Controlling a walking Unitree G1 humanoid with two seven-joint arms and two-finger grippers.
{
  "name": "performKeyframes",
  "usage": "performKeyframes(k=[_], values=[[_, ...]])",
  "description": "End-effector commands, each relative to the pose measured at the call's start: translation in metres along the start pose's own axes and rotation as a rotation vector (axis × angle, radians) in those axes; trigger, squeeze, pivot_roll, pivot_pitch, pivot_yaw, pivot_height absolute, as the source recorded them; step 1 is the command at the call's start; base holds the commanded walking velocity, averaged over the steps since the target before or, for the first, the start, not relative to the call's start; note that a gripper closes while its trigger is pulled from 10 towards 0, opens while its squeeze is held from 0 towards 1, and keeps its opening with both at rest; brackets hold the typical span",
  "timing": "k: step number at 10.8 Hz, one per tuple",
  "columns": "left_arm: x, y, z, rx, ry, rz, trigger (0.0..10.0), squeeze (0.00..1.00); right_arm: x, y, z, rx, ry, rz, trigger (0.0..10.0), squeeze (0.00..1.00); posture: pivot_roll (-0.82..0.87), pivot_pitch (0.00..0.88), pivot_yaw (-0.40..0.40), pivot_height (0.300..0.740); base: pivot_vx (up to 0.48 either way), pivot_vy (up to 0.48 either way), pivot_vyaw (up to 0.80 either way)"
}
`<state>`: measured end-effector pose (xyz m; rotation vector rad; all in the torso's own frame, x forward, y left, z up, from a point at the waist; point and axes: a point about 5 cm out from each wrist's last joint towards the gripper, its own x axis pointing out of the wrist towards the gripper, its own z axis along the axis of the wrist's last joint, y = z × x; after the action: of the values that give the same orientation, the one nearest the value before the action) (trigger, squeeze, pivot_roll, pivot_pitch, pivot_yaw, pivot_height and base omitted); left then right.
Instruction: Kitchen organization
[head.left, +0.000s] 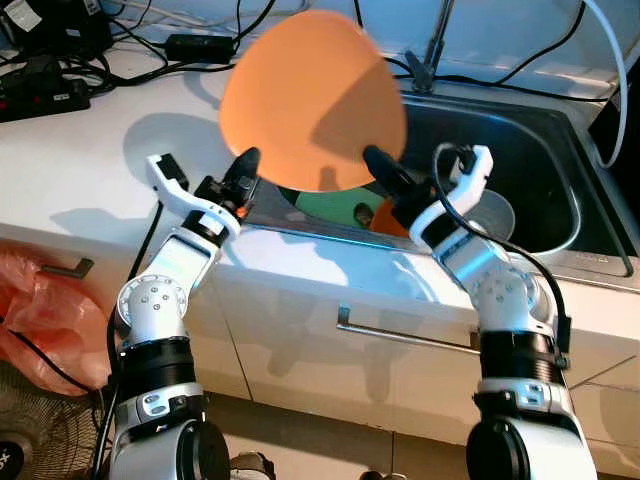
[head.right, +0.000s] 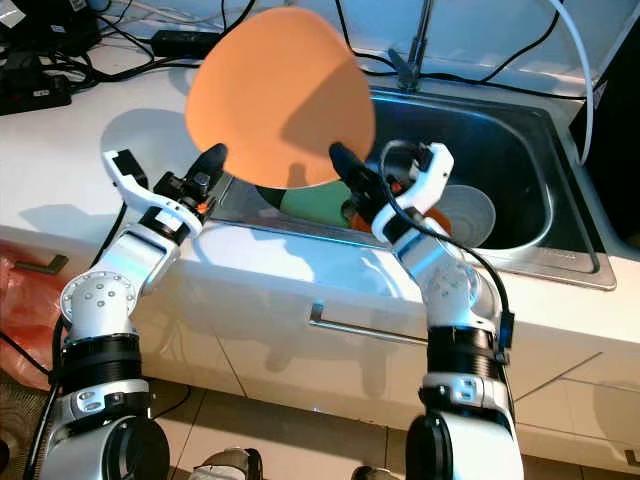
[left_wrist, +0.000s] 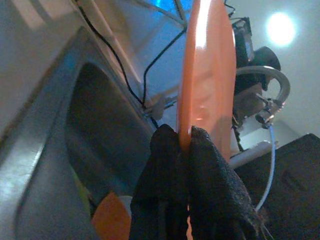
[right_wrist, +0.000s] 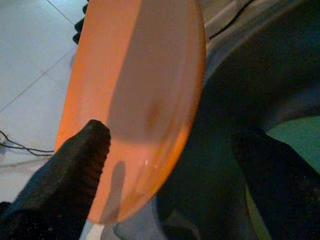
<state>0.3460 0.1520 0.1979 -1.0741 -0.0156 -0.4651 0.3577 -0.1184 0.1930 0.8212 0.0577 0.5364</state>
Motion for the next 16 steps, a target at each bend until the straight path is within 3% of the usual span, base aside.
performKeyframes(k=[1, 2, 7, 12, 16], values=[[0.001, -0.012, 0.002, 0.004, -0.012, -0.056, 0.0, 0.0, 0.002, 0.001, 0.005, 0.008, -0.025, 0.001, 4.0, 0.0, 0.13, 0.074, -0.012, 0.74, 0.0, 0.0, 0.0], [0.001, -0.014, -0.001, -0.006, -0.002, -0.067, 0.0, 0.0, 0.004, 0.004, 0.008, 0.02, -0.049, 0.015, 0.0, 0.0, 0.13, 0.074, -0.012, 0.74, 0.0, 0.0, 0.0], [-0.003, -0.019, -0.013, -0.032, 0.062, -0.102, 0.0, 0.0, 0.012, 0.008, 0.017, 0.034, -0.087, 0.04, 0.0, 0.0, 0.13, 0.077, -0.014, 0.74, 0.0, 0.0, 0.0], [-0.004, -0.016, -0.007, -0.014, 0.063, -0.086, 0.0, 0.0, 0.009, 0.004, 0.023, 0.057, -0.112, 0.026, 0.0, 0.0, 0.13, 0.079, -0.018, 0.74, 0.0, 0.0, 0.0], [-0.004, -0.017, -0.017, 0.012, 0.119, -0.081, 0.1, 0.0, 0.008, 0.002, 0.023, 0.057, -0.109, 0.023, 0.0, 0.0, 0.13, 0.08, -0.018, 0.74, 0.0, 0.0, 0.0]])
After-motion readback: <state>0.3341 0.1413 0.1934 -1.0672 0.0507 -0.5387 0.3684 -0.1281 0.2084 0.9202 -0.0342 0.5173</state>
